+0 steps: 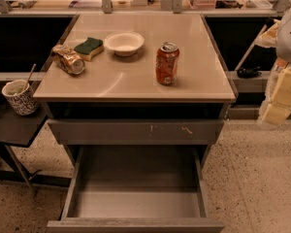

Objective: Place coke can into middle drawer

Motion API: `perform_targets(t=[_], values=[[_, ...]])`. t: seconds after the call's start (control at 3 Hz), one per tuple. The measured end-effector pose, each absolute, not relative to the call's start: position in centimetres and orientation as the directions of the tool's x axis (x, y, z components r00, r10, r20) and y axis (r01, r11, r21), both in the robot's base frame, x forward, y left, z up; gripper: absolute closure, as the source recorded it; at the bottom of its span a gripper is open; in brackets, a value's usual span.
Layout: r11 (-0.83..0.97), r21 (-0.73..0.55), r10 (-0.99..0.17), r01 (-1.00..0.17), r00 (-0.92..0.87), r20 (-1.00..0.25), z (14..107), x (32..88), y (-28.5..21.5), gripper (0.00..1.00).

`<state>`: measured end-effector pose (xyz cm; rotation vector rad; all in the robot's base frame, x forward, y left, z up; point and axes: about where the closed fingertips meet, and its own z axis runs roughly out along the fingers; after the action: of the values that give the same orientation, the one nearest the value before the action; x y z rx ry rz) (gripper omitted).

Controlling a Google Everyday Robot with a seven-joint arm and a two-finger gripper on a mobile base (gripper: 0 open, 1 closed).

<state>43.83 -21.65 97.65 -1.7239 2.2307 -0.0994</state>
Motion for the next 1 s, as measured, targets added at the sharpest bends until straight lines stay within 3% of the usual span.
perform_targets(t=[1.0], values=[[0.232, -0.258, -0.955, -0.938, -0.169, -0.245, 96.7, 47.7, -19.5, 0.00]])
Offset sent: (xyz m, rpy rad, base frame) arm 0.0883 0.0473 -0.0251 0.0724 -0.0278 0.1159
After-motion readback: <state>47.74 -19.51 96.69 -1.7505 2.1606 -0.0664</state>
